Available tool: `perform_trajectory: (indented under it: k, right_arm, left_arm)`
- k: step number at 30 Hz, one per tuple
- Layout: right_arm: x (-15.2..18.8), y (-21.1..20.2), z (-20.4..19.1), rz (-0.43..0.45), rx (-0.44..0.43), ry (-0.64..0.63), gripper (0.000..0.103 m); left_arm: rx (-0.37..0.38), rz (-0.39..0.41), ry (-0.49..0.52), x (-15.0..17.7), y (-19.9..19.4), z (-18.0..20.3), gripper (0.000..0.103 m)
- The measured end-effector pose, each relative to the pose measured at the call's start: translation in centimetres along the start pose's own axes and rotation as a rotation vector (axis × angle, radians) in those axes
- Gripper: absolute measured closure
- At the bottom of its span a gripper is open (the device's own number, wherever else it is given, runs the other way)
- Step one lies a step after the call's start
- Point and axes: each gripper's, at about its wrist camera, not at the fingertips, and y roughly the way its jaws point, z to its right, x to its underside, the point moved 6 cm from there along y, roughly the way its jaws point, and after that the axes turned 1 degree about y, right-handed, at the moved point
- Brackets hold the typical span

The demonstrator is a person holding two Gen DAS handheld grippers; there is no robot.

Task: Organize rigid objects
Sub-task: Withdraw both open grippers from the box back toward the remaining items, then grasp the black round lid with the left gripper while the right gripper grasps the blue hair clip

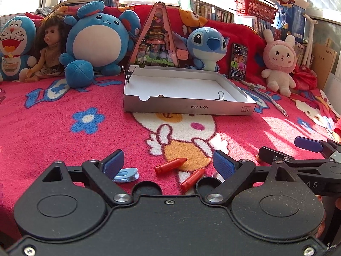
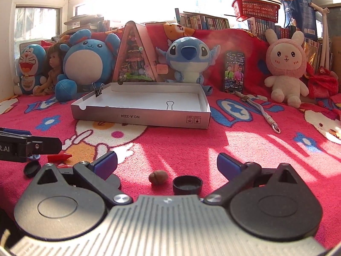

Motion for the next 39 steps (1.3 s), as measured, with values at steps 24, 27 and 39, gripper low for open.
perform_trajectory:
  k: [24, 27, 39]
  right_arm:
    - [3.1, -1.3, 0.9, -0.021, 0.134, 0.085, 0.017]
    - [3.2, -1.2, 1.1, -0.032, 0.158, 0.093, 0.02]
    - [3.7, -1.0, 1.9, -0.055, 0.21, 0.103, 0.024]
  left_arm:
    - [-0.14, -0.017, -0.008, 3.8, -1.7, -0.8, 0.05]
    - [-0.144, -0.017, -0.012, 3.8, -1.5, -0.9, 0.051]
    - [-0.141, -0.02, -0.005, 3.9, -1.0, -0.7, 0.056]
